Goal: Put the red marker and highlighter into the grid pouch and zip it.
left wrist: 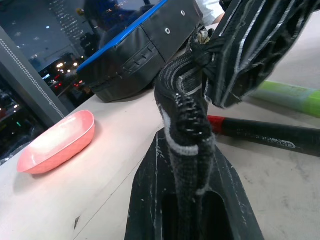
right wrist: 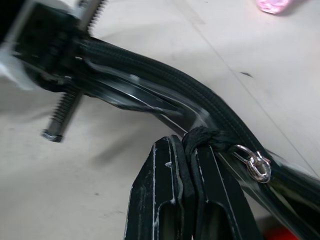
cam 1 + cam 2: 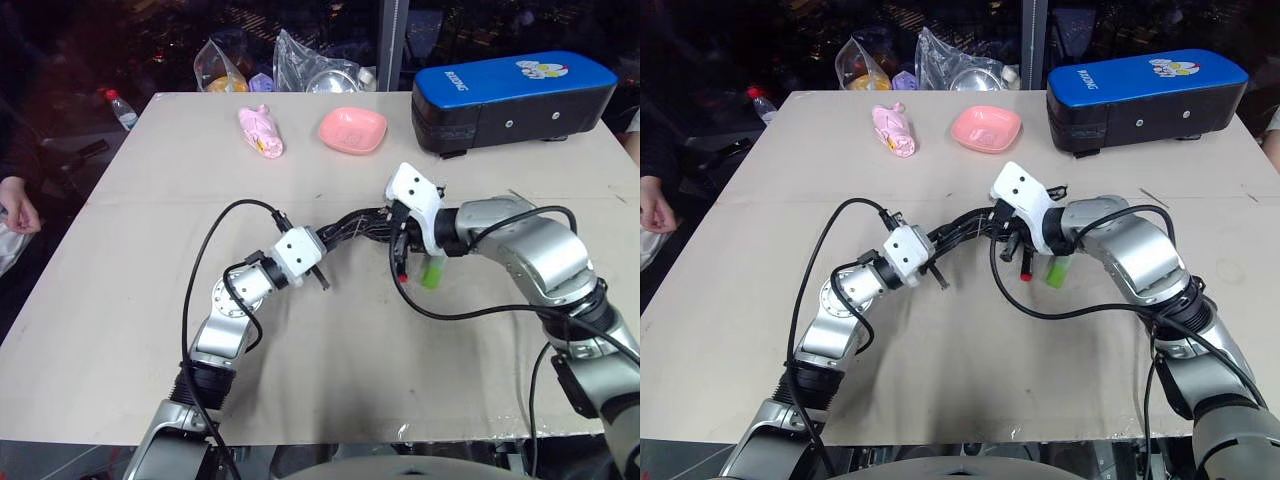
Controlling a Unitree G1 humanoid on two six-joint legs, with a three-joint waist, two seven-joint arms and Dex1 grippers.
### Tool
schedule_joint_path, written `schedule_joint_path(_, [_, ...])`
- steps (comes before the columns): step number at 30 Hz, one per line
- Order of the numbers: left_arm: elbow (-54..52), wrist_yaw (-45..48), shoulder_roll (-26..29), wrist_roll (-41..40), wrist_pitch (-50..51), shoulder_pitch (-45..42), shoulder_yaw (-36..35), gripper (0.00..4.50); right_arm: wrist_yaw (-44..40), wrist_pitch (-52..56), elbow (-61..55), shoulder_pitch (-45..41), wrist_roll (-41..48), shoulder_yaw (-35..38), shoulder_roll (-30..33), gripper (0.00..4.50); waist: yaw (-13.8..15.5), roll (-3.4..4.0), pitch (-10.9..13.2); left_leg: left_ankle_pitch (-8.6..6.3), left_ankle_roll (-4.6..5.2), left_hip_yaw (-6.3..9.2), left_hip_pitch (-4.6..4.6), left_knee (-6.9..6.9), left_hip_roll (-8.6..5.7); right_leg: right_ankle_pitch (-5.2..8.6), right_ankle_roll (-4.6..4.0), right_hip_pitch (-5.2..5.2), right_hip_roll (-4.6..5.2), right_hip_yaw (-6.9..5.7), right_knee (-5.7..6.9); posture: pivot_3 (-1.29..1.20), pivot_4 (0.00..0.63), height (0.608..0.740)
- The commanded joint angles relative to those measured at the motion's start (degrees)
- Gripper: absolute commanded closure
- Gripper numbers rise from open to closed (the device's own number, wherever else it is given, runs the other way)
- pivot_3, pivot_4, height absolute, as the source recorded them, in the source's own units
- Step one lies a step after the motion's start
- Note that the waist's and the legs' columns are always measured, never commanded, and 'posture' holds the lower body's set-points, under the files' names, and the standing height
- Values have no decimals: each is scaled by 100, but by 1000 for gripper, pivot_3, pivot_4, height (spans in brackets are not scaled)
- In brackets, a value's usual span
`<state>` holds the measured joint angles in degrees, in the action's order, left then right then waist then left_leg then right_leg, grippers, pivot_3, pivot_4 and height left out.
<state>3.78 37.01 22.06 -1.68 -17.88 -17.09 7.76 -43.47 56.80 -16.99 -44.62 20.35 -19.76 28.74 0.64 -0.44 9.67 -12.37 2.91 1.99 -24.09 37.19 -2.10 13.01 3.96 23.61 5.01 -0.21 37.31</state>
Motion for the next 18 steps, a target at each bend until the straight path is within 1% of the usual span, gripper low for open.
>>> schedule_joint_path(1, [-178,-67,-47,64,-110,-69,48,4500,-172,-134,-282,-221,82,-120,-130,4466,-1,0,0,0,0,0,-1,0,0,0,0,2,0,0,-1,0,150,726])
schedule_joint_path(4, [-154,-90,-81,118,-147,-26,77,4500,-202,-130,-293,-324,93,-237,-296,4466,-1,1,0,0,0,2,-3,-1,0,0,0,3,1,-1,-3,0,150,726])
schedule_joint_path(10, [-90,-124,-100,166,-221,3,106,4500,-264,-123,-314,-363,70,-387,-427,4466,1,1,0,0,-1,6,-10,0,0,-1,0,6,2,-5,-7,0,150,726])
schedule_joint_path(15, [-35,-135,-116,183,-276,-18,106,4500,-311,-73,-386,-341,90,-471,-430,4466,-1,1,1,0,-1,12,-17,-1,0,-3,-3,6,3,-11,-17,0,150,726])
schedule_joint_path(18, [-50,-107,-82,157,-302,25,85,4500,-281,-115,-253,-324,-30,-369,-263,4466,0,1,1,0,-1,17,-23,0,0,-4,-4,7,2,-15,-23,0,150,726])
